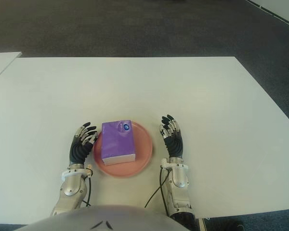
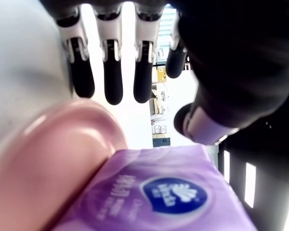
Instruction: Put the tissue paper into the plate.
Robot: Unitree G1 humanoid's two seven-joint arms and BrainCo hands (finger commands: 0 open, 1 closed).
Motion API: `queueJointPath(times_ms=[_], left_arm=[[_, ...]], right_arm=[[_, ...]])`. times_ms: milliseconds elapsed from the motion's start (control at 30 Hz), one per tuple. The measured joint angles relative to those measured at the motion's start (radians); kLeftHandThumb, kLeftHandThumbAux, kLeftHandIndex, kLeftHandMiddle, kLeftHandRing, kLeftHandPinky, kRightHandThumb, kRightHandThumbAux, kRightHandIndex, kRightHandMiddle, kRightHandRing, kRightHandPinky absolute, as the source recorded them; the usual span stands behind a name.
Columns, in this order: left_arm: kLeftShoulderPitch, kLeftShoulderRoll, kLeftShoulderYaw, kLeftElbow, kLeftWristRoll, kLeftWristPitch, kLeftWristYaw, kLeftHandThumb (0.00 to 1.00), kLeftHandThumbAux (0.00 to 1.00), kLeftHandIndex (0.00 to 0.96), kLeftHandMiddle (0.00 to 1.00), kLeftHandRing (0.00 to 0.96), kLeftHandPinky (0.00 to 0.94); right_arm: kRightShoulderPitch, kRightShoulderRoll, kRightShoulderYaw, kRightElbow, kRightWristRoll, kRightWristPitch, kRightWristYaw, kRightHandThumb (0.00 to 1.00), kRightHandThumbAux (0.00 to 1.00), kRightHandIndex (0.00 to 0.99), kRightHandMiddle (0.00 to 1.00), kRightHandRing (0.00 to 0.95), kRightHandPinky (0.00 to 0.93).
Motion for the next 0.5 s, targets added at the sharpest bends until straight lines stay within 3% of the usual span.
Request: queueJointPath(times_ms=[500], left_arm=[[-0.027,0.003,-0.011,0.075,-0.001,-0.096,-0.005,0.248,0.656,0.219,0.290,0.312,0.340]], right_arm=[[-0.020,-0.011,-0.029,0.020,0.000,-0.004,0.010,0.306,0.625,0.146,0.242,0.188,0.141]])
